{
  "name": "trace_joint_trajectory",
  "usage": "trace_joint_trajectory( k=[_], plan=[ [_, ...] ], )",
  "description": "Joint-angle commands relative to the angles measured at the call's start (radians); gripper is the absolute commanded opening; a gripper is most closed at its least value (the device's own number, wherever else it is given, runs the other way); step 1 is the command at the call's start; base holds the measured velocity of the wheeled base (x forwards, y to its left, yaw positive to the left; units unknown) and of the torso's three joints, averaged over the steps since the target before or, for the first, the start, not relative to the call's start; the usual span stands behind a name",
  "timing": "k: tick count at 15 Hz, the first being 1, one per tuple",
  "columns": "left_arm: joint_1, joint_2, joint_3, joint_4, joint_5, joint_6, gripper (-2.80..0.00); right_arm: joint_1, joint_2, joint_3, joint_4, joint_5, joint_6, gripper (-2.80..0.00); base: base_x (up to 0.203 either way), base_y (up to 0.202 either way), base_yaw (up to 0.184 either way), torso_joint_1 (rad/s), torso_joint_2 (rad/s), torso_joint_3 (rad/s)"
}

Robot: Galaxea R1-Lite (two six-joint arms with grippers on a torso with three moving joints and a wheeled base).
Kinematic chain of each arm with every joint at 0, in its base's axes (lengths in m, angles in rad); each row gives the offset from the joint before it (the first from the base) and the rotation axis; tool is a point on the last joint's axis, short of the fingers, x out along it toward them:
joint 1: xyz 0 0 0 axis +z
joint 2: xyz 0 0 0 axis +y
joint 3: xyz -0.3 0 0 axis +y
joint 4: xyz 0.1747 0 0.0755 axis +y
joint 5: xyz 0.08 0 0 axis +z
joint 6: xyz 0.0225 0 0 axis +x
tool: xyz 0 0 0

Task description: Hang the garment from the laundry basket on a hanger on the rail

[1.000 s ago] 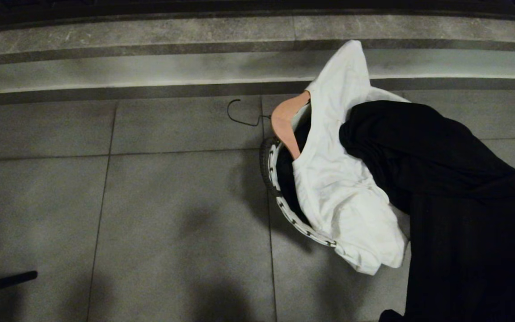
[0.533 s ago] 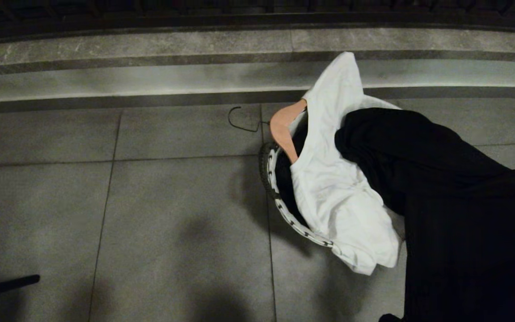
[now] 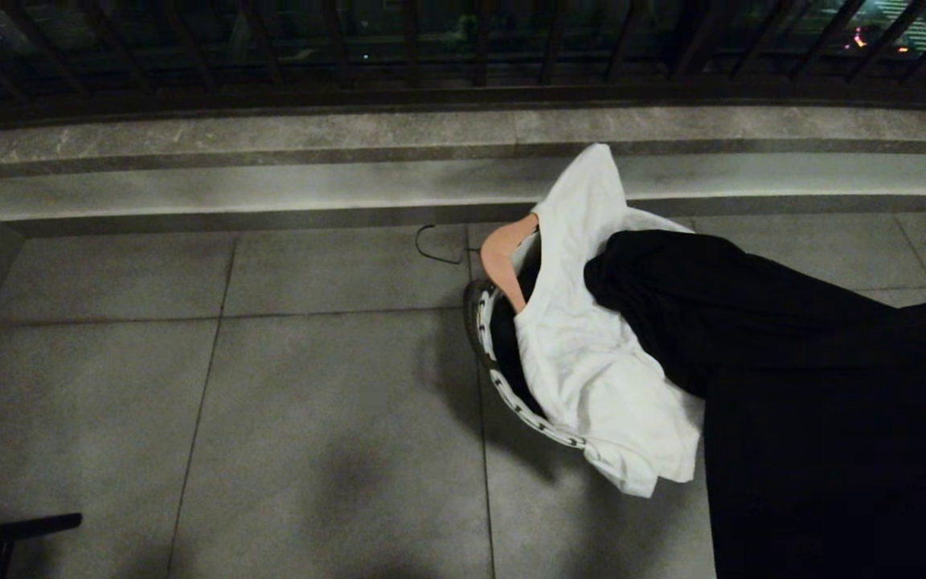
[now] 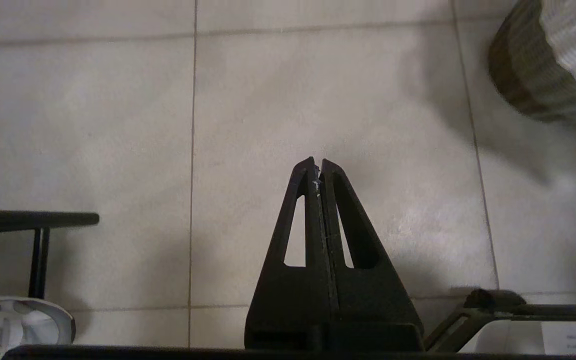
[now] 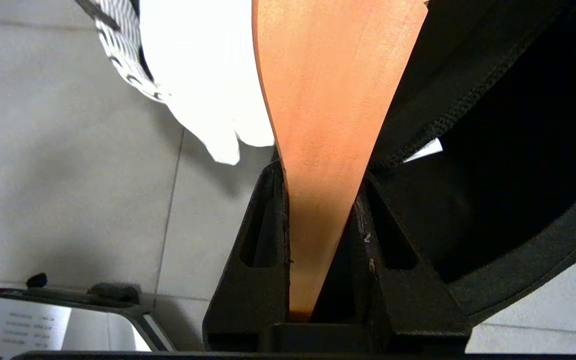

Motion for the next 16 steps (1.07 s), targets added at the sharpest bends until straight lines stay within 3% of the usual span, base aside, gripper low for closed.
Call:
trace_joint_trajectory(
  k=[1, 16],
  plan=[
    [0.0, -0.001, 0.0, 0.0, 0.0, 0.0, -2.8, 0.0, 0.003, 0.0, 0.0, 0.001, 0.001, -2.8, 0.0, 0.0, 0.0, 0.001, 0.0, 0.2],
    [0.0, -0.001, 0.002, -0.01, 0.0, -0.003, -2.8, 0.0, 0.003, -0.001, -0.002, 0.001, -0.008, -2.8, 0.0, 0.0, 0.0, 0.003, 0.0, 0.204]
  ],
)
